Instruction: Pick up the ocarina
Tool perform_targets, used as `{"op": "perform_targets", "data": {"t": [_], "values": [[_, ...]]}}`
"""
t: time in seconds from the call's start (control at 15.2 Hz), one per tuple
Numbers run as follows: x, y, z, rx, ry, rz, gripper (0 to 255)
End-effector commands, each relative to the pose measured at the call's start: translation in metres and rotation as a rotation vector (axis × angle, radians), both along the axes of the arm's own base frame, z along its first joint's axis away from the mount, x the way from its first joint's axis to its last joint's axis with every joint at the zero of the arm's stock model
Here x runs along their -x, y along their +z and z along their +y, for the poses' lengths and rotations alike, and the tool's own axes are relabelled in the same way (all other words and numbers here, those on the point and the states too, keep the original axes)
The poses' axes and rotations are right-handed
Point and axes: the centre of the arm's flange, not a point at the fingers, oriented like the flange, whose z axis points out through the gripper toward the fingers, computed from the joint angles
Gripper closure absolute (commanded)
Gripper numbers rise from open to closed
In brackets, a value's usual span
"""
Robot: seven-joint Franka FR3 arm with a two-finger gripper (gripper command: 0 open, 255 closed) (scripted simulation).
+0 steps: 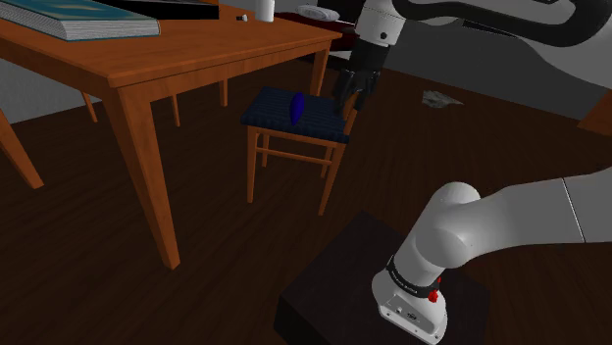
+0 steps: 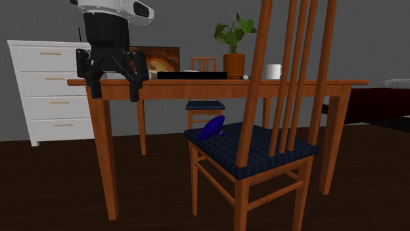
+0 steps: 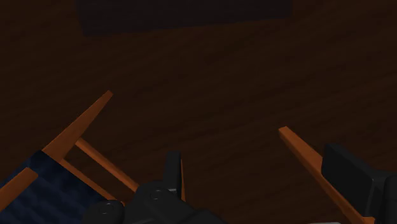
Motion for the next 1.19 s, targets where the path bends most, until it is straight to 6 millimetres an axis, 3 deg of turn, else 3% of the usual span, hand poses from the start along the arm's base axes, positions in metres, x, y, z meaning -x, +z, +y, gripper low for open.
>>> {"op": "perform_targets", "data": {"t": [0.0,1.12], "values": [[0.000,0.000,0.000,0.000,0.000,0.000,0],[-0.181,-0.053,-0.105,-0.022,-0.203,-0.058,0]]}}
